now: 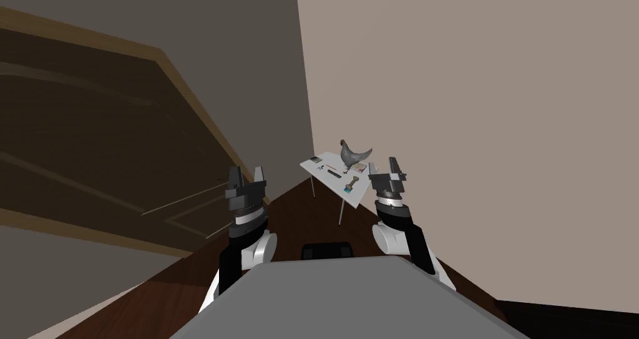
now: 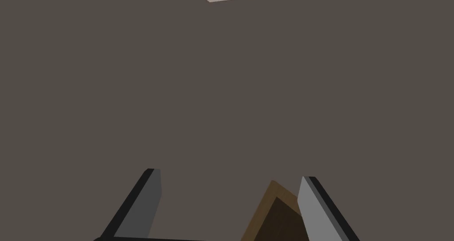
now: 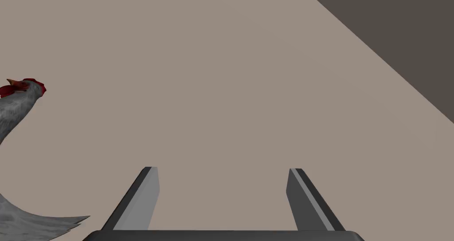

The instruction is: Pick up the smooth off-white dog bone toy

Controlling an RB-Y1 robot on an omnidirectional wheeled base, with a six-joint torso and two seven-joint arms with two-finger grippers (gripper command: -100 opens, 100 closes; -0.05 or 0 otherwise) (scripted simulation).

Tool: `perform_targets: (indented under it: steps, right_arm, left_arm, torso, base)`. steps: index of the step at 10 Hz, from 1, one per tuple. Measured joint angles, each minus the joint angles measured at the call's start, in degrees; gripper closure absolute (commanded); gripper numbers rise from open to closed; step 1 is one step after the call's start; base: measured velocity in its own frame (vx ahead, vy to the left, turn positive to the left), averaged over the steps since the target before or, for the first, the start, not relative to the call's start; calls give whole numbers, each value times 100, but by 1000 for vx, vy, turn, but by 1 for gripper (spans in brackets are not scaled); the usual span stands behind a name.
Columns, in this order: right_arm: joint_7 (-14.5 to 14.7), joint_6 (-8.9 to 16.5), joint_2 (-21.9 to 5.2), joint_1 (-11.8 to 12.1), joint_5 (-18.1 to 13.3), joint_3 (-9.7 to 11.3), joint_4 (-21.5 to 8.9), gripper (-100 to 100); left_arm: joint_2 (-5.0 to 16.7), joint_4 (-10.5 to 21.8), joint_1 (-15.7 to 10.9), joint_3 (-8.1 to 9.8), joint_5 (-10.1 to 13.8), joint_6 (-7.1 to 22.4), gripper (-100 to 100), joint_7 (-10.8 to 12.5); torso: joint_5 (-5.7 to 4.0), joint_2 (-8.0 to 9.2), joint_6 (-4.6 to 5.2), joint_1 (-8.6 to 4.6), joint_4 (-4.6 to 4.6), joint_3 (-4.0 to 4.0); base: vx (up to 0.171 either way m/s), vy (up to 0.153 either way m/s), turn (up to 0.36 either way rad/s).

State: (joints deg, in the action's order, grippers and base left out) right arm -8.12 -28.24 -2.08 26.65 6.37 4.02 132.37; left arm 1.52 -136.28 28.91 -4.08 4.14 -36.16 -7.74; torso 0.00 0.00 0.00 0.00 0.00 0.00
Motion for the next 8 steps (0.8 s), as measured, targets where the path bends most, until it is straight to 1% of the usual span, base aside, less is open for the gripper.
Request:
perform_targets:
  steps: [2,3,5,6,8]
  right_arm:
    - [-63,88,-218,5,51,-15,0,-100]
    - [-119,200,-355,-13,94,-26,9,-100]
    - [-275,462,-669,-39,206,-19,-76,-100]
    - [-387,649,-837,-39,292,-25,-87,-100]
    - [-538,871,-1080,-5,397,-9,-156,-100]
  left_arm:
    - [0,0,0,0,0,0,0,0]
    - [0,0,-1,0,0,0,0,0]
    - [0,0,-1,0,0,0,0,0]
    - [0,0,-1,0,0,0,0,0]
    - [0,0,0,0,0,0,0,0]
  torso:
    - [-1,18,2,-3,4,10]
    - [0,27,1,-1,6,16]
    - [-2,32,2,-5,7,19]
    - [-1,32,1,-4,7,19]
    - [0,26,1,3,6,15]
  base:
    - [-68,1,-107]
    - [-87,-4,-121]
    - [-80,-7,-142]
    - [-64,8,-39]
    - [-70,12,-128]
